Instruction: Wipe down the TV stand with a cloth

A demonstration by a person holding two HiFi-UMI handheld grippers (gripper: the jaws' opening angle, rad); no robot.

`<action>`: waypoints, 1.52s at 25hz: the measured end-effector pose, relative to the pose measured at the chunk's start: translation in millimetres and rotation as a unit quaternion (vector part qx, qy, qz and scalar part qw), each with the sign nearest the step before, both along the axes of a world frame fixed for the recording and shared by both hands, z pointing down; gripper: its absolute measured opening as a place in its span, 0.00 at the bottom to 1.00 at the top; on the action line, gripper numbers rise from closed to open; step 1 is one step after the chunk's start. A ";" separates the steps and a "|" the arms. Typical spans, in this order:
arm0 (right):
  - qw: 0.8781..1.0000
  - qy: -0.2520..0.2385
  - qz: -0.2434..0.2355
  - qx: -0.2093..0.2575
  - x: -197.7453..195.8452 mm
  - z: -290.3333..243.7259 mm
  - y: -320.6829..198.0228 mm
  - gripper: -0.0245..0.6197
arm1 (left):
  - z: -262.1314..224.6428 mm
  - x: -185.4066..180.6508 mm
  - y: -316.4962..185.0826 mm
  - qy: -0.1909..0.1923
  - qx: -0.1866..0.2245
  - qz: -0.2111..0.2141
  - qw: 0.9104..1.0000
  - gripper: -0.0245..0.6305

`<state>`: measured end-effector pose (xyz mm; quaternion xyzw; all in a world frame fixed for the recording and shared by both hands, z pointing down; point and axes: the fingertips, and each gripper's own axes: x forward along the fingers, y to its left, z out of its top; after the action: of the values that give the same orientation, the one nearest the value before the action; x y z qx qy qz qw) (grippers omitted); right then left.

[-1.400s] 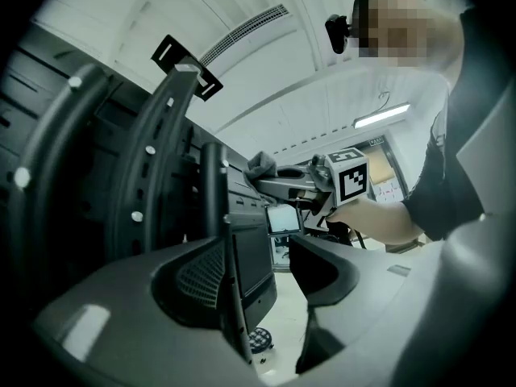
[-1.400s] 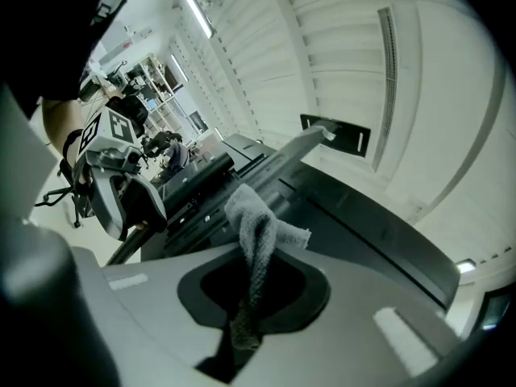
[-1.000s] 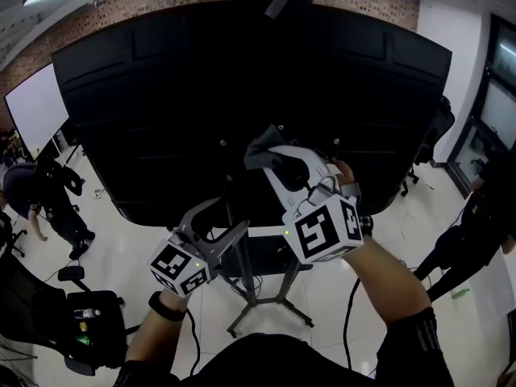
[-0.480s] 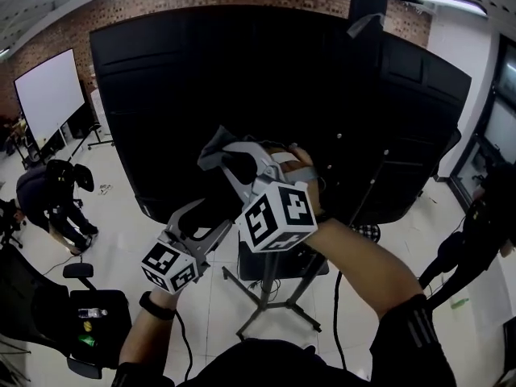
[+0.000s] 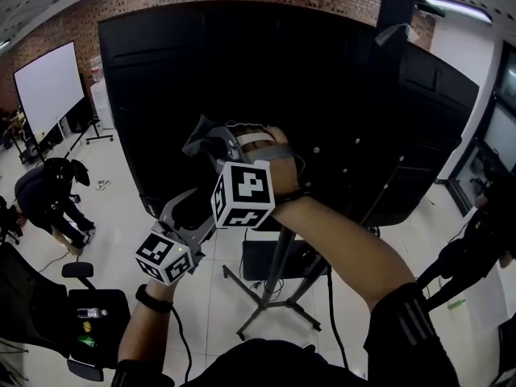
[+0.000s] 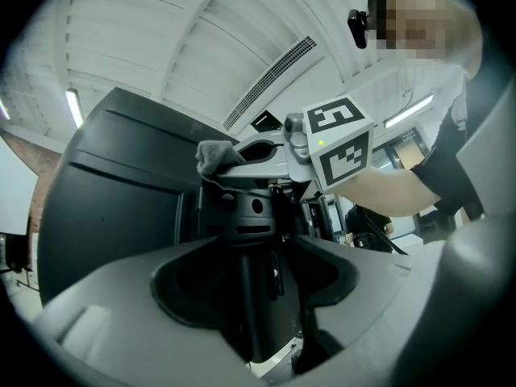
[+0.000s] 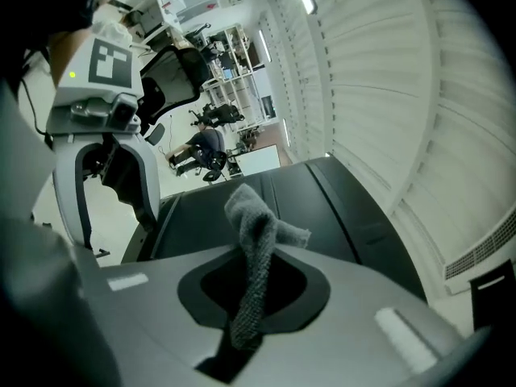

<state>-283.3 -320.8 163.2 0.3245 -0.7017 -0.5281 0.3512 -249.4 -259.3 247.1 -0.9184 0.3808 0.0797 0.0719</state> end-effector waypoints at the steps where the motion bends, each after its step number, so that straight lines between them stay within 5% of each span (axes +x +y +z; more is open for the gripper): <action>1: 1.000 0.008 0.005 0.004 -2.5 -0.2 -3.5 0.07 | -2.1 -0.1 -1.1 0.004 0.001 0.001 1.000 0.45; 9: 0.996 0.072 0.043 0.041 9.4 4.3 -16.1 0.07 | -1.1 10.6 -9.4 0.013 0.002 0.026 1.000 0.45; 27: 0.970 0.165 0.166 0.059 109.2 9.9 -16.1 0.07 | 6.5 60.3 -14.6 0.017 -0.002 0.095 0.995 0.45; 31: 0.978 0.140 0.143 0.050 103.5 10.1 -5.4 0.07 | 9.1 57.9 -14.0 0.017 -0.008 0.091 0.996 0.45; 38: 0.993 0.104 0.057 0.005 37.9 31.4 12.0 0.07 | 18.3 37.5 -15.7 0.024 -0.019 0.068 0.997 0.45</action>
<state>-245.4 -308.8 194.6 0.3087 -0.6393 -0.5416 0.4502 -211.9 -274.9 265.4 -0.9413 0.3203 0.0995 0.0394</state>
